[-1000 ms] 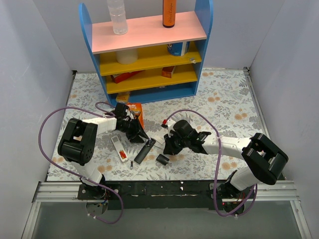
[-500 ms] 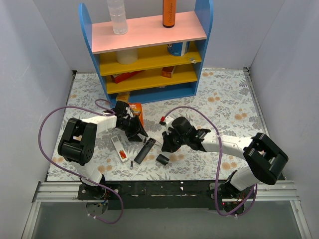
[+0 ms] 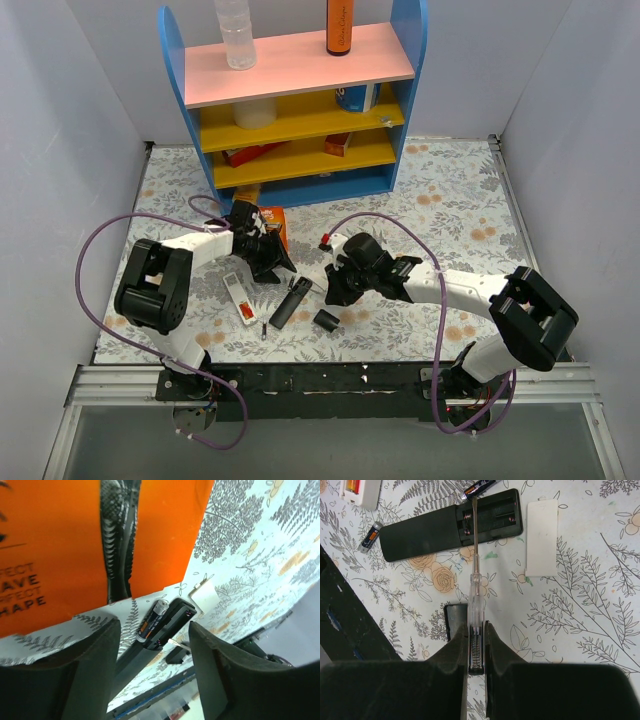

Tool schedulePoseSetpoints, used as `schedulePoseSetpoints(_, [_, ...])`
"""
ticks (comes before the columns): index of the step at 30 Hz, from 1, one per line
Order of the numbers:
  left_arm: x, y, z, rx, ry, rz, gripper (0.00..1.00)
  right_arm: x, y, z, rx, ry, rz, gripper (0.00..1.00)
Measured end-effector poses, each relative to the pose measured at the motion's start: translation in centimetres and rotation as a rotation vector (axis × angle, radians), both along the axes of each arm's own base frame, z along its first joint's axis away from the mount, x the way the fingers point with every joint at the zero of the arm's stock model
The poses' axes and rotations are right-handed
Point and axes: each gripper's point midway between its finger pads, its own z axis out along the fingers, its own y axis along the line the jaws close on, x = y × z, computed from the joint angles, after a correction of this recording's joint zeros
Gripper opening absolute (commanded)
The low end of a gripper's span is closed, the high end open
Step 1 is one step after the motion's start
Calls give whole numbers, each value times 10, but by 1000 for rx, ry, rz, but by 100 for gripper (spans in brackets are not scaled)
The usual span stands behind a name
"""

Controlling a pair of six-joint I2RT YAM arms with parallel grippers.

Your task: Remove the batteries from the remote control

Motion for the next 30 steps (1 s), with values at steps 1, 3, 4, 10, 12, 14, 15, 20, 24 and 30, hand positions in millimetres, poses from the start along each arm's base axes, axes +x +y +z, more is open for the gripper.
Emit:
schedulePoseSetpoints(1, [1, 2, 2, 11, -8, 3, 64, 0, 0, 0, -2, 1, 1, 1])
schedulePoseSetpoints(3, [5, 7, 6, 46, -32, 16, 70, -1, 0, 0, -4, 5, 2, 1])
schedulePoseSetpoints(4, [6, 11, 8, 65, -44, 24, 74, -2, 0, 1, -4, 10, 4, 1])
schedulePoseSetpoints(10, [14, 31, 33, 153, -121, 91, 98, -10, 13, 10, -4, 19, 38, 1])
schedulePoseSetpoints(12, [19, 39, 40, 186, -148, 116, 98, -14, 18, 13, -9, 19, 49, 1])
schedulePoseSetpoints(14, [22, 50, 45, 232, -172, 148, 98, -18, 25, 19, -15, 14, 59, 1])
schedulePoseSetpoints(15, [24, 57, 47, 258, -179, 167, 98, -19, 29, 22, -19, 9, 65, 1])
schedulePoseSetpoints(20, [28, 102, 50, 364, -169, 299, 95, -21, 55, 39, -44, -22, 85, 1])
schedulePoseSetpoints(24, [27, 143, 49, 408, -154, 432, 91, -26, 70, 40, -74, -22, 103, 1])
schedulePoseSetpoints(30, [11, 164, 39, 458, -130, 489, 83, -40, 72, 24, -158, -2, 133, 1])
